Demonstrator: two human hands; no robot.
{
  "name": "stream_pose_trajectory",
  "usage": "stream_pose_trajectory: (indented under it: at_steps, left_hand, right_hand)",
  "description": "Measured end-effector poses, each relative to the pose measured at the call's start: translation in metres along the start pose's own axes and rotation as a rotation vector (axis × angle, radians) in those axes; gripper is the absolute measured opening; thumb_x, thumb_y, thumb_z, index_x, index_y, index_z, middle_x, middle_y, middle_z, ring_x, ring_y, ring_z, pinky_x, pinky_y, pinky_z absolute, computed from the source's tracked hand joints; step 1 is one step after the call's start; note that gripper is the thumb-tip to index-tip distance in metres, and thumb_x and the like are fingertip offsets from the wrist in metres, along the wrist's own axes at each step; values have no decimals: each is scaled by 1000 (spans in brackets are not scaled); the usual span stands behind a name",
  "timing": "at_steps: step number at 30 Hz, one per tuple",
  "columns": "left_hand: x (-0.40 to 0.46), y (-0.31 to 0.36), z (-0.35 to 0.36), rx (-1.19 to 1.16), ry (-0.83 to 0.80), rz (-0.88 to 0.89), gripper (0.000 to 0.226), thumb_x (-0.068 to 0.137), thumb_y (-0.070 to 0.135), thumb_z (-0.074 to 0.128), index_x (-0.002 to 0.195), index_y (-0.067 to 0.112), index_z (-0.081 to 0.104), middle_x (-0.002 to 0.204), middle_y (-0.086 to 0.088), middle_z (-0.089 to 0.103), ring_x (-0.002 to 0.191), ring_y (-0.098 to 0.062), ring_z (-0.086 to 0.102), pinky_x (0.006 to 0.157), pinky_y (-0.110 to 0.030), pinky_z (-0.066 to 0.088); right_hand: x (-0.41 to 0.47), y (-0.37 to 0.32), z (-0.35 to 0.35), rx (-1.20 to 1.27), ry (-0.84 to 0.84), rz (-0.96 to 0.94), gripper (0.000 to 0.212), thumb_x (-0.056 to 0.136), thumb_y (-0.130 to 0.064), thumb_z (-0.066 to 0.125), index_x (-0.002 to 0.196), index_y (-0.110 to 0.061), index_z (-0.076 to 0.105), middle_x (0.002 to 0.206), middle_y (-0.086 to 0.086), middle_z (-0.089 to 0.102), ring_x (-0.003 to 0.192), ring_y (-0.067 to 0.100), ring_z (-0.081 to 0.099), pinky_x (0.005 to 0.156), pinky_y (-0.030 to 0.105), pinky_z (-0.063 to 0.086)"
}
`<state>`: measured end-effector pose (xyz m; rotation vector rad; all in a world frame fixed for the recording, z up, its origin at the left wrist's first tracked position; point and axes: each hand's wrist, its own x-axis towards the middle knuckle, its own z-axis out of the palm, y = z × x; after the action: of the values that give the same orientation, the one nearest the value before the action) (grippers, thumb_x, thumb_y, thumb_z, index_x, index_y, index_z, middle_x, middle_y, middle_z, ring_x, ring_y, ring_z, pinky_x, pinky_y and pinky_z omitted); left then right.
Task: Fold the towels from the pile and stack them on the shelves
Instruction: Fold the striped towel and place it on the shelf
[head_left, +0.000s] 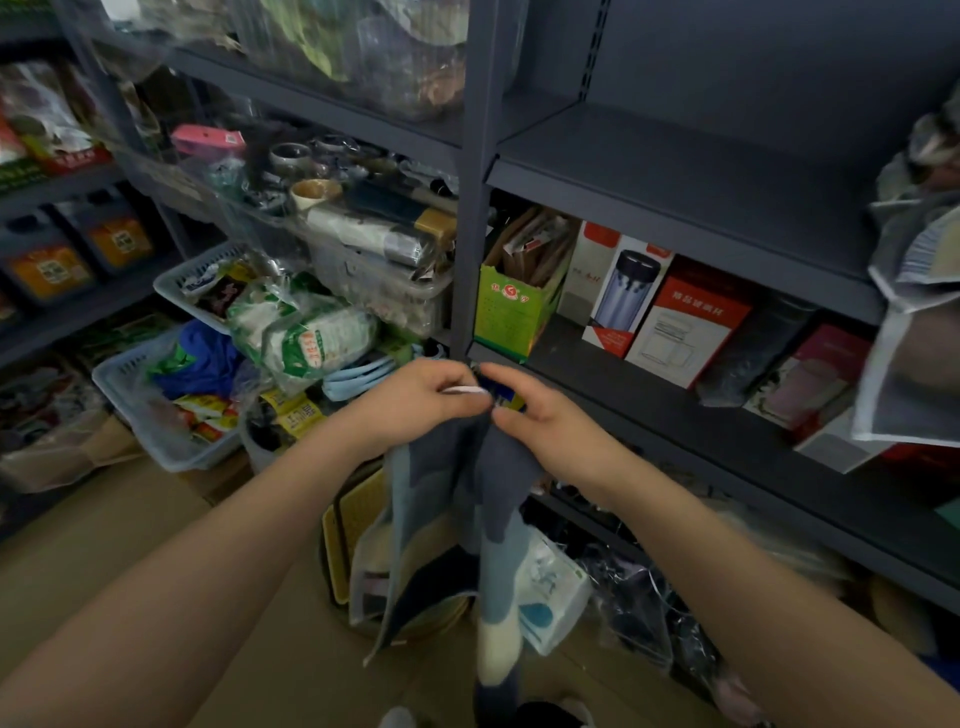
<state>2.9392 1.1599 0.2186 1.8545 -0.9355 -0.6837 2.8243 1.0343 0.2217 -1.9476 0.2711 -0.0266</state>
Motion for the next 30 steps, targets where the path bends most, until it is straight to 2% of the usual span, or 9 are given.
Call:
stream_pose_trajectory:
  at_steps: [2,4,9,14,17,19,22,26,30]
  left_hand:
    - [-4,13,1,-4,11,91,11,87,10,61,76,11,64,72,2,61,67,1,54,66,-18,41]
    - [-10,21,0,-11,18,109,12,89,11,58,80,17,65,74,5,62,66,5,54,65,-13,42]
    - [-24,12,-8,-89,15,-7,8,85,11,62,87,4,64,75,-6,61,63,-6,55,57,-14,42]
    - [-28,-10,-5,-535,156,-138,11,89,5,53,85,11,60,68,6,67,65,-7,62,62,-18,51]
    - [-27,-7,0,-574,256,-95,13,88,4,54,82,13,61,64,8,67,61,-5,61,60,-18,51]
    - [-24,-5,1,-586,339,-92,12,88,5,56,81,14,61,62,8,67,59,-5,61,60,-22,49]
    - [-20,-7,1,-587,424,-99,12,88,5,56,80,13,61,61,7,66,58,-7,59,59,-26,47]
    - [-20,-5,5,-550,420,-46,14,86,2,58,76,11,59,57,8,63,54,-5,55,54,-22,44]
    - [-23,1,14,-517,389,6,13,84,-1,58,78,8,64,59,7,67,56,-4,58,56,-18,47]
  right_hand:
    - [0,-6,2,6,3,-83,35,94,-7,47,120,-30,50,121,-3,56,114,11,52,97,28,40]
    - [-1,-11,1,12,80,-74,24,93,-5,49,106,-22,58,106,1,61,96,11,56,83,26,43]
    - [-2,-11,0,102,158,36,23,93,-8,49,78,-23,58,73,2,58,65,15,52,64,32,42]
    - [-2,-10,-2,250,184,122,20,96,-10,45,88,-24,57,76,7,58,62,13,57,52,25,47]
    - [-2,-9,0,218,253,96,31,95,-9,45,95,-38,53,85,16,56,70,21,56,56,30,47]
    - [-6,-13,1,174,274,45,26,94,-5,44,90,-27,57,81,11,55,64,10,54,51,20,45]
    - [-13,-19,1,222,157,37,31,92,1,42,78,-15,64,77,10,57,66,17,54,50,19,48]
    - [-18,-22,2,254,-55,7,34,87,11,43,92,-17,61,71,-6,68,71,7,66,54,20,50]
    - [-14,-26,10,179,45,-56,12,89,1,55,89,-11,59,65,2,68,58,6,64,48,18,44]
